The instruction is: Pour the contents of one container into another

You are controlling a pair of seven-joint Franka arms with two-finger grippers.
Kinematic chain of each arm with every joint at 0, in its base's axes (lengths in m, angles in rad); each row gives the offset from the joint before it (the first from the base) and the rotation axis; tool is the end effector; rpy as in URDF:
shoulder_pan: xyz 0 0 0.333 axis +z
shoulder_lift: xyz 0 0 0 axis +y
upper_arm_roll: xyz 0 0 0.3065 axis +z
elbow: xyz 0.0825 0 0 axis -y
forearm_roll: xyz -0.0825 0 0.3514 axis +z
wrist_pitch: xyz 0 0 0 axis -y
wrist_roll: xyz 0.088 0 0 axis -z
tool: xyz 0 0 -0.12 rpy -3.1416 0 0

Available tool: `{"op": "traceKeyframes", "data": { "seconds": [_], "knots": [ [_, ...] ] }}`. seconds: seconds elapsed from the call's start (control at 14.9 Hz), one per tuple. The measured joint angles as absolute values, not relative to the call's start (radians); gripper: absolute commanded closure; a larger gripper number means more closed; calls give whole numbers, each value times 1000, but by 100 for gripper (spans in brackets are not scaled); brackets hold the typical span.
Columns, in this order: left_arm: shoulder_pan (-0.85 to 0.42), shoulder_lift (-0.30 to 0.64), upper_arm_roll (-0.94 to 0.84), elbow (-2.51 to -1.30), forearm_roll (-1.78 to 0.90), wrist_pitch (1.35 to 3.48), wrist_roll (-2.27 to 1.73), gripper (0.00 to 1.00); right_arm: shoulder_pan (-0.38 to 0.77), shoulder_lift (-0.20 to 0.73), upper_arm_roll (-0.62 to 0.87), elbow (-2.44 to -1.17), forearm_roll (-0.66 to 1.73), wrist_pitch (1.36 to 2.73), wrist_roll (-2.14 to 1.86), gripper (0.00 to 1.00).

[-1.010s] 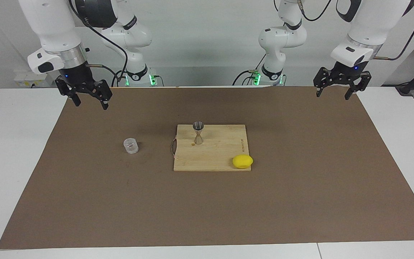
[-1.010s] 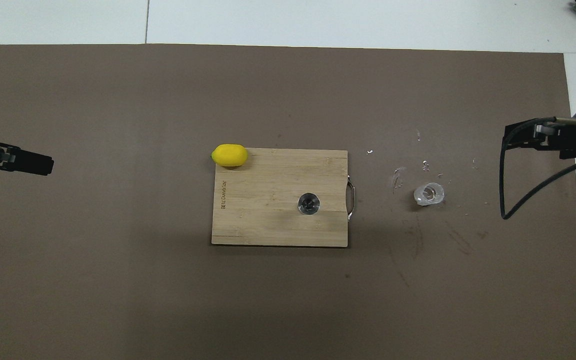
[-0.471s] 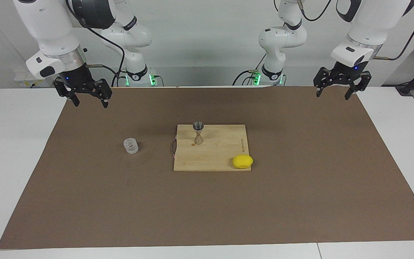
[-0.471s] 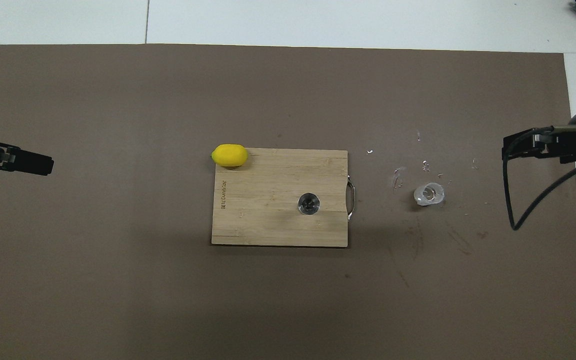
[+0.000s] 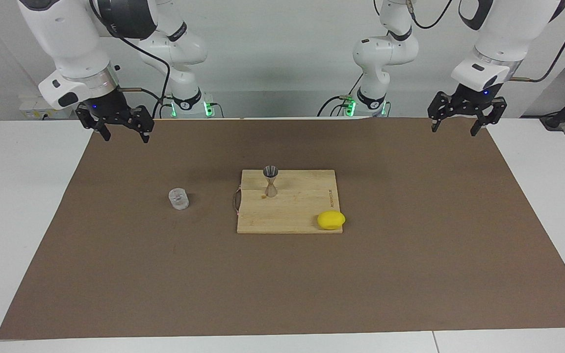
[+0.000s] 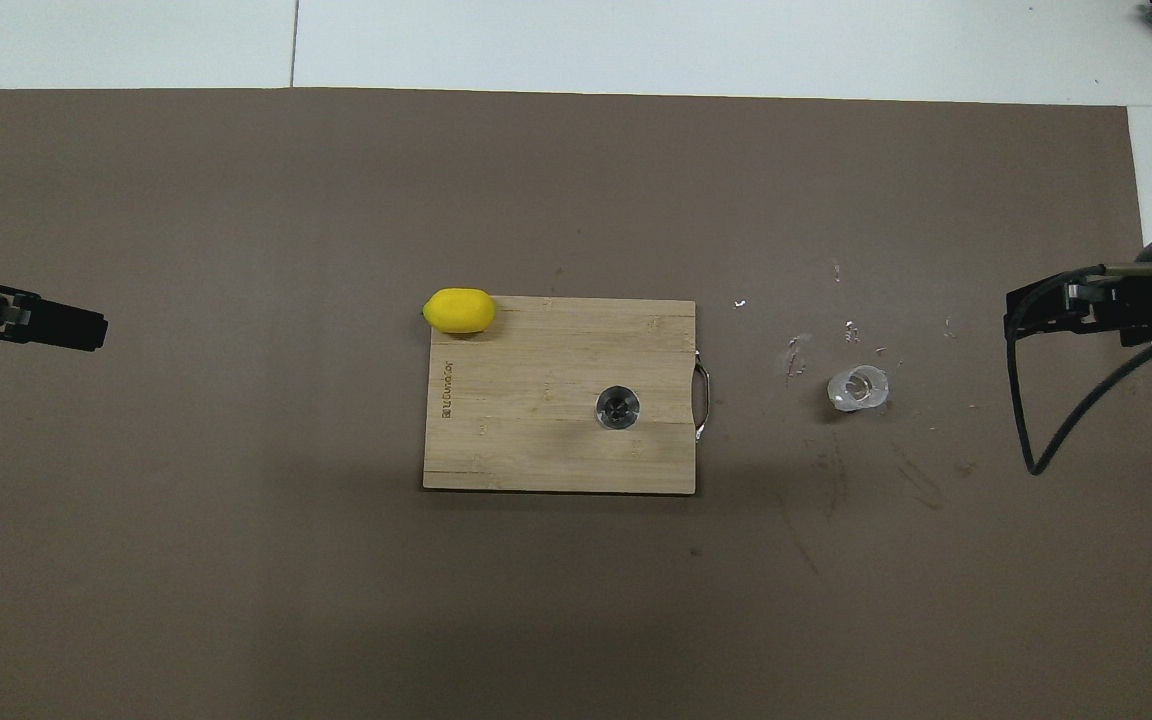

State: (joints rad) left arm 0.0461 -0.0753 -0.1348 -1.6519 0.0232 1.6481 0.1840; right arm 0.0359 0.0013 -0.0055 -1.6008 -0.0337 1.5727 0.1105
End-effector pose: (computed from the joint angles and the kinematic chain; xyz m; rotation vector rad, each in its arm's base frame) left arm 0.5056 -0.0450 0.6116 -3.0741 0.4233 -0.1073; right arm 0.5210 0.0118 0.5884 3.1032 -0.1235 -0.0419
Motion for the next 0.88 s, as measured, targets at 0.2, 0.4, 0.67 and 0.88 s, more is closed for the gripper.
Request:
{"op": "traceKeyframes", "data": {
  "seconds": [0.2,0.4,0.67,0.88],
  "knots": [
    [46,-75,-135,-1652,23,1648,184,0,33,1,-10,-1601,-34,1573,116,0],
    [46,-75,-135,-1652,23,1648,184,0,32,2,-11,-1605,-34,1573,160,0],
    [46,-75,-135,-1652,23,1648,184,0,32,2,-11,-1613,-34,1573,169,0],
    [46,-75,-135,-1652,23,1648,184,0,32,2,-11,-1620,-34,1573,169,0]
  ]
}}
